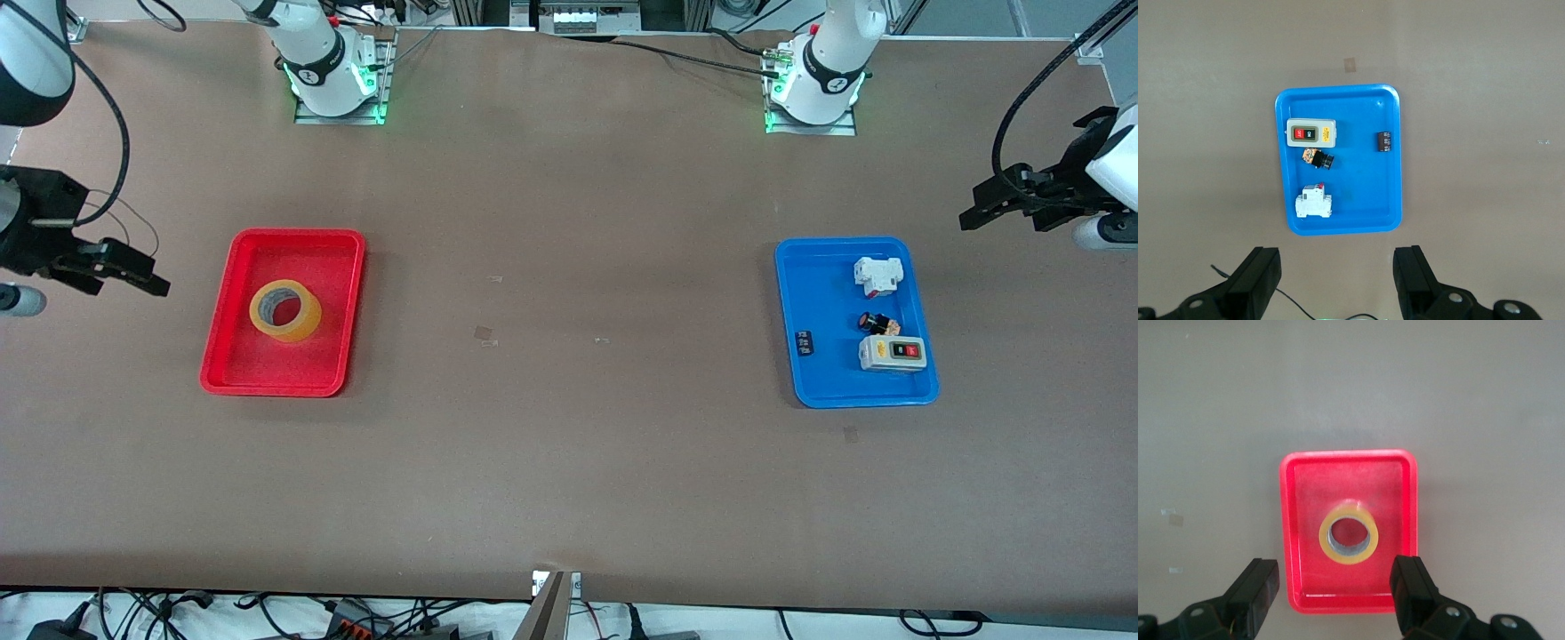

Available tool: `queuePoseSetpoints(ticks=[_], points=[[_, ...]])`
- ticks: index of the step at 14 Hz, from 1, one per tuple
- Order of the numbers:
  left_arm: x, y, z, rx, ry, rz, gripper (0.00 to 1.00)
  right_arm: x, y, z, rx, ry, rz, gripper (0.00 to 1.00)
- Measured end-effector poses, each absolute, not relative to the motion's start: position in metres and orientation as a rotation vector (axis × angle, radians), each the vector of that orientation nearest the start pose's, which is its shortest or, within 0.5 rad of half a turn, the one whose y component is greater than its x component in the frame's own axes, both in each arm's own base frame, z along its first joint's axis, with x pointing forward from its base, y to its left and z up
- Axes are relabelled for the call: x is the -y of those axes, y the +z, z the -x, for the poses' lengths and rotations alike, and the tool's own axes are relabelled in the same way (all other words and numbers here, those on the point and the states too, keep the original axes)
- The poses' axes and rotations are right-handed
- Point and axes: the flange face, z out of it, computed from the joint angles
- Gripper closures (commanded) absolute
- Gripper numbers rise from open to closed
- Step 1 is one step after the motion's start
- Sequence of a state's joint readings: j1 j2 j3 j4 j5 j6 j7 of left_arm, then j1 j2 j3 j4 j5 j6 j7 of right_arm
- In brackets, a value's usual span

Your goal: Place and move tape with both arms

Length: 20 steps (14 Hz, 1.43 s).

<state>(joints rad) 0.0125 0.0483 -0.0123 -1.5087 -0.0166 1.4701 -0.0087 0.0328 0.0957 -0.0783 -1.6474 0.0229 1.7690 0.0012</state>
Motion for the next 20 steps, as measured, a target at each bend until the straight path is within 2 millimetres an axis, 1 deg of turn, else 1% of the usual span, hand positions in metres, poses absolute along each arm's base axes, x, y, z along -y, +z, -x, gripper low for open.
queuePoseSetpoints(ticks=[1, 3, 7, 15, 19, 20], points=[[0.002, 0.618, -0.559, 0.012, 0.138, 3.155, 0.0, 0.023, 0.55, -0.588, -0.066, -0.033, 3.125, 0.0], [0.005, 0.619, -0.558, 0.003, 0.138, 3.155, 0.0, 0.023, 0.553, -0.583, -0.042, -0.028, 3.124, 0.0], [0.01, 0.618, -0.559, -0.01, 0.14, 3.155, 0.0, 0.023, 0.557, -0.582, -0.04, -0.039, 3.123, 0.0], [0.01, 0.618, -0.559, -0.012, 0.144, 3.155, 0.0, 0.02, 0.555, -0.578, -0.031, 0.01, 3.121, 0.0], [0.01, 0.618, -0.559, -0.013, 0.145, 3.155, 0.0, 0.011, 0.566, -0.573, -0.005, -0.015, 3.117, 0.0], [0.01, 0.618, -0.558, -0.013, 0.145, 3.155, 0.0, 0.013, 0.569, -0.572, -0.01, -0.019, 3.118, 0.0]])
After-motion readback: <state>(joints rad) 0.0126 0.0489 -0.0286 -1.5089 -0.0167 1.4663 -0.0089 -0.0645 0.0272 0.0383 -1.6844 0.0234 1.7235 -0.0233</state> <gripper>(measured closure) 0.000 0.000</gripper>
